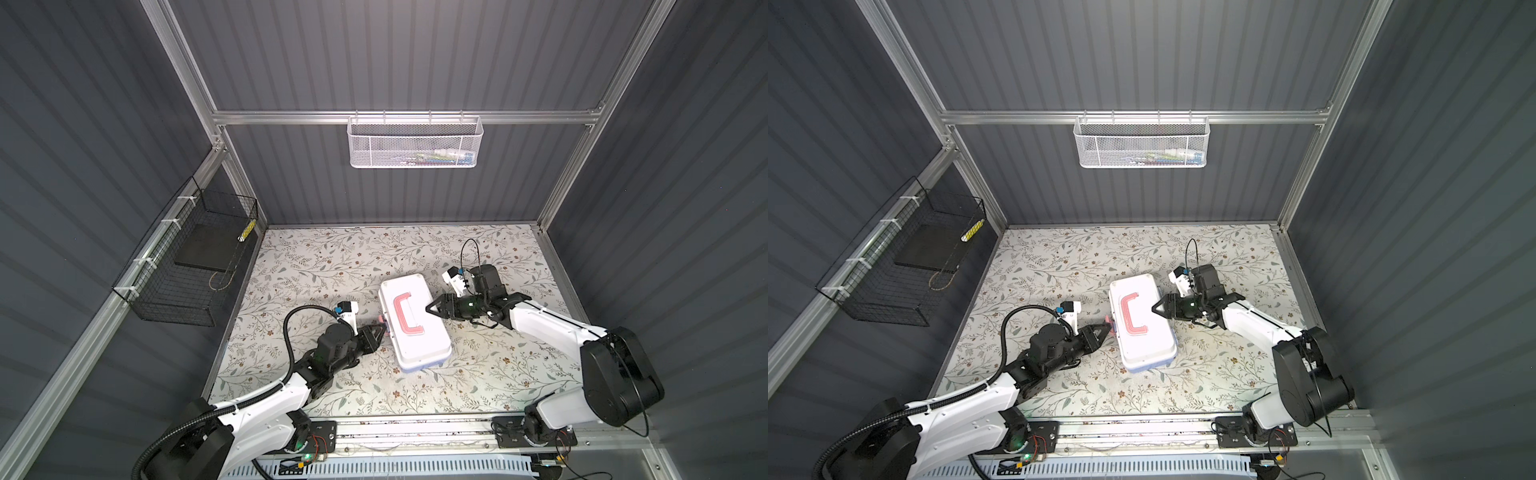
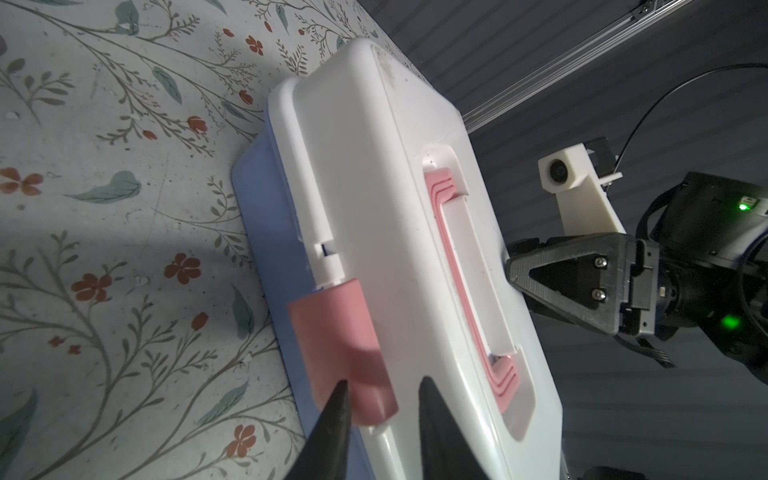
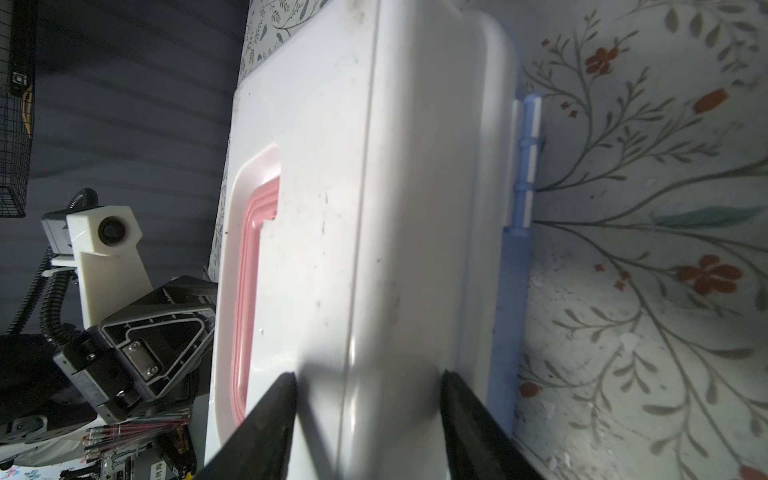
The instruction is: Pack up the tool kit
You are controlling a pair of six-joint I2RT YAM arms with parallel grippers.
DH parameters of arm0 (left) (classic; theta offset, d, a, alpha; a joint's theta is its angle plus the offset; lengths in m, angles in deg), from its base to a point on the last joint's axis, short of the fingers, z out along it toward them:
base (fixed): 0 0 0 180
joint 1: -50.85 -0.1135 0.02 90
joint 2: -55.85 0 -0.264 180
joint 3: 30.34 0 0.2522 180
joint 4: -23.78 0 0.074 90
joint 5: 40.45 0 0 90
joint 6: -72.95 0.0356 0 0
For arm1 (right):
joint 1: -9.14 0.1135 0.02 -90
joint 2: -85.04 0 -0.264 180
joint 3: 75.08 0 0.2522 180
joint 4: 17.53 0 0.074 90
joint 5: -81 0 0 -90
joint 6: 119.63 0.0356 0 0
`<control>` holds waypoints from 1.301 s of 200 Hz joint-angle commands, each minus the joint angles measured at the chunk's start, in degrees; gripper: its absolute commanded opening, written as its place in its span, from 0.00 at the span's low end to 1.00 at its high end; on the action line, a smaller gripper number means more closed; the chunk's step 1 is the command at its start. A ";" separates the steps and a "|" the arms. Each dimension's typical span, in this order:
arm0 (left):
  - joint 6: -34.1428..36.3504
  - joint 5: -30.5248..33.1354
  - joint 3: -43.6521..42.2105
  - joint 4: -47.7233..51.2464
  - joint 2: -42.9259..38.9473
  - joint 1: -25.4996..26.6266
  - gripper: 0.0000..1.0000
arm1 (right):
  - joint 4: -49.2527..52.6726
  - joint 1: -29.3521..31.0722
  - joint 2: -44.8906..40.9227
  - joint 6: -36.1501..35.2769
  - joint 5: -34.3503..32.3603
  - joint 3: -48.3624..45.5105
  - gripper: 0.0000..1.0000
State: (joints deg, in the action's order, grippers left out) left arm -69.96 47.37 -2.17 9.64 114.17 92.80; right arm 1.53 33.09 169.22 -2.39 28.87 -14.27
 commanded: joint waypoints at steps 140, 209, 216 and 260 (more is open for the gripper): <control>2.02 -1.24 2.46 -0.13 1.53 0.16 0.14 | 1.10 1.29 2.64 0.17 4.27 0.15 0.57; 2.10 -1.69 2.68 -1.01 2.71 0.19 0.13 | 1.40 1.29 2.76 0.00 4.45 0.41 0.57; 2.18 -1.78 2.77 -1.15 2.86 0.17 0.13 | 1.38 1.28 2.81 -0.11 4.40 0.42 0.57; 1.95 -2.66 2.55 -3.00 4.82 0.22 0.12 | 1.31 1.37 3.01 0.00 4.26 0.41 0.57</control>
State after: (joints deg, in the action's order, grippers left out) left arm -69.12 46.02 -0.88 8.59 118.09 92.80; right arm 0.66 32.76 170.18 -2.41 29.66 -13.94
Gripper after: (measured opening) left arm 0.122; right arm 0.570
